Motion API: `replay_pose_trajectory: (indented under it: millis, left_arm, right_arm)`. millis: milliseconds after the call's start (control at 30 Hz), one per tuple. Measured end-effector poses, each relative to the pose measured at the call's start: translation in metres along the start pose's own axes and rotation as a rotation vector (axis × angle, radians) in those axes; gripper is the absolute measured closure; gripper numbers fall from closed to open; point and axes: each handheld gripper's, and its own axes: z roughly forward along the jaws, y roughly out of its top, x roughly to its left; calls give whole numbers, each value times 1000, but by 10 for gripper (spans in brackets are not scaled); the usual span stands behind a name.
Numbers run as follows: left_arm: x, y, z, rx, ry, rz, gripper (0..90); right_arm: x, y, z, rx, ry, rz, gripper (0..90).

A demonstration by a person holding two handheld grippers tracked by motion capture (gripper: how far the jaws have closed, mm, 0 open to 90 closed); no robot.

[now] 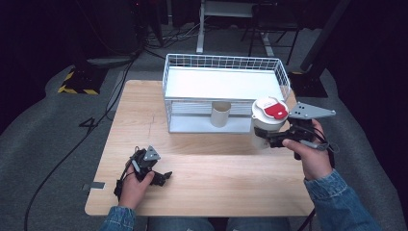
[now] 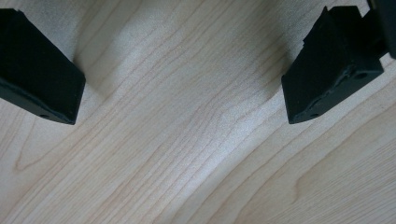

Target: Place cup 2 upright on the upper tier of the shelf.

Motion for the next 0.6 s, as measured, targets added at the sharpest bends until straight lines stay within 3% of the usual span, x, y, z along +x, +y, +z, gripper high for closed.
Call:
replay_pose_trajectory:
  millis: [600]
  left_arm:
    - [1, 1, 1, -2, 7, -3, 1]
  right_arm:
    - [-16, 55, 14, -31, -12, -21, 125]
